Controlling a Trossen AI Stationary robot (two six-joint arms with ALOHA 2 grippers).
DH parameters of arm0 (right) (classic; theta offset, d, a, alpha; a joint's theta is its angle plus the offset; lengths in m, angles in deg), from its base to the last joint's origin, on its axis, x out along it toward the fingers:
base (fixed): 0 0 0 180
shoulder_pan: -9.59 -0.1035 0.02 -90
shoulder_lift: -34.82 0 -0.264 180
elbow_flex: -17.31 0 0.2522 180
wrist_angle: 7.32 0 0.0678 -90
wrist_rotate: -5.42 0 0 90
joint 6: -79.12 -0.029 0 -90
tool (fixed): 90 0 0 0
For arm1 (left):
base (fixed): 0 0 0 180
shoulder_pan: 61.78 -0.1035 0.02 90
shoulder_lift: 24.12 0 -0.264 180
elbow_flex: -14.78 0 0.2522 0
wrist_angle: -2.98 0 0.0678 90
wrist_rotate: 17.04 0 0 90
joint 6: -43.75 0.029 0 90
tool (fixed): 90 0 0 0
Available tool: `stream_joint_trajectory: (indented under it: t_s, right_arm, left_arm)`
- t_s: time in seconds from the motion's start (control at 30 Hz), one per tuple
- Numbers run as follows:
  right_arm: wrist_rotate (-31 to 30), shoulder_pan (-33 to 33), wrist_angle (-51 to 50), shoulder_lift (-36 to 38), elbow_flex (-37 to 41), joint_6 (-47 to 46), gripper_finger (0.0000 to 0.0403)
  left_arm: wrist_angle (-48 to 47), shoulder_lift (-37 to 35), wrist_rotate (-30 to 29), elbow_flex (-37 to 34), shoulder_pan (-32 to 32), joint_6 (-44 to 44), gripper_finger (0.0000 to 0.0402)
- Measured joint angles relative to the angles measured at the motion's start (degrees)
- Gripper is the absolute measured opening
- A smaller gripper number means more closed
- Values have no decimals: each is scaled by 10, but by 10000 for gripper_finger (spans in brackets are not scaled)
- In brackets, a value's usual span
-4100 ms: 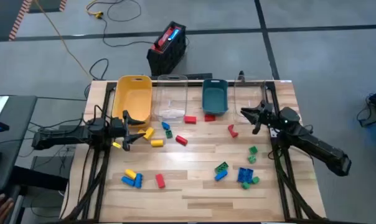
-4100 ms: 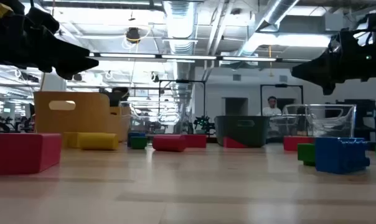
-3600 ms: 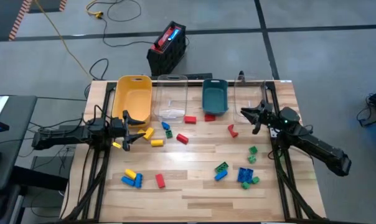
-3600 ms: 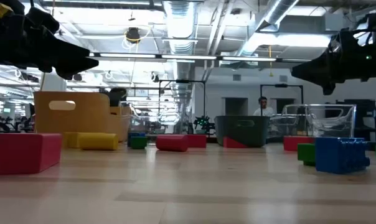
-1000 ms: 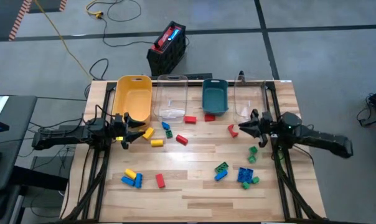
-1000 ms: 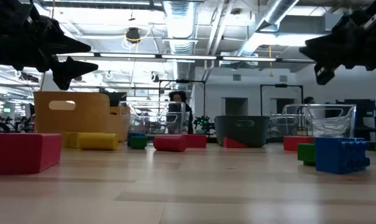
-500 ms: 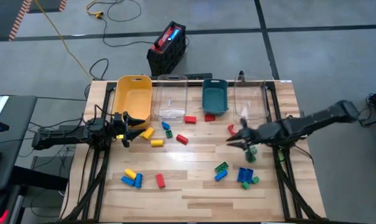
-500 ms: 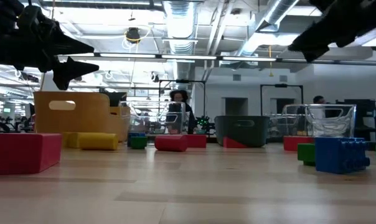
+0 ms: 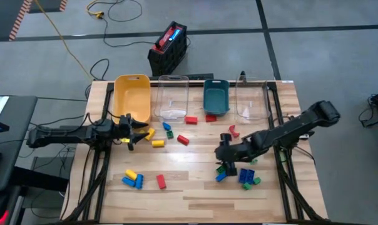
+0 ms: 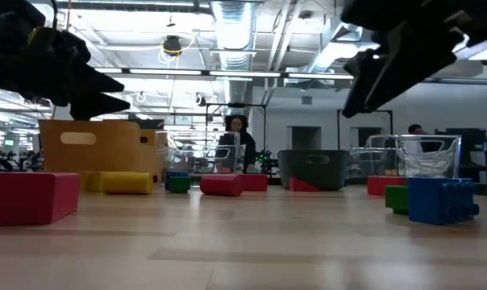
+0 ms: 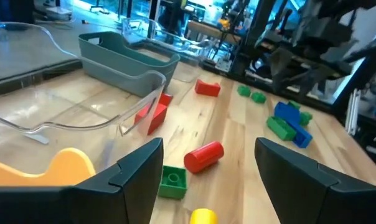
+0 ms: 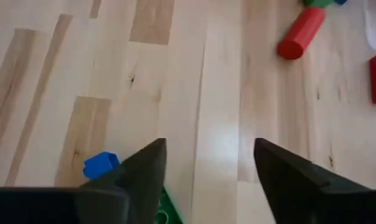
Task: Sort blocks
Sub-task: Put the blue game piece into the right transparent bin
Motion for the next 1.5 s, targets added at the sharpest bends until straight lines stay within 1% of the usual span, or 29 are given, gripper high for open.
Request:
stream_joint_trajectory:
  t_s: [0.1, 0.23, 0.37, 0.47, 0.6, 0.77, 0.97, 1.17, 1.27, 1.33, 1.5]
  right_arm:
    - [0, -8, -66, -42, -57, 0, 285]
    - [0, -20, -140, -91, -114, -19, 287]
    - [0, -42, -197, -123, -147, -56, 287]
    - [1, -69, -194, -138, -149, -73, 287]
    - [2, -102, -168, -166, -155, -75, 287]
    - [2, -126, -191, -226, -202, -59, 286]
    - [3, -128, -255, -291, -257, -22, 286]
    - [5, -125, -269, -317, -263, 14, 284]
    - [7, -122, -275, -317, -263, 18, 272]
    - [7, -119, -281, -315, -263, 20, 255]
    - [13, -115, -280, -316, -263, 36, 183]
  left_arm:
    - [3, 7, 0, 0, 0, 16, 248]
    - [-1, 7, -6, 0, 10, 30, 248]
    - [1, 8, -40, 0, 27, 50, 248]
    - [2, 8, -58, 0, 37, 61, 248]
    - [2, 8, -62, 1, 40, 75, 248]
    - [7, 8, -65, 1, 40, 80, 248]
    - [9, 8, -65, 1, 41, 80, 248]
    - [11, 8, -65, 1, 48, 89, 248]
    - [10, 8, -65, 2, 49, 97, 248]
    - [-3, 8, -64, 8, 49, 105, 248]
    - [-15, 7, -61, 21, 49, 119, 248]
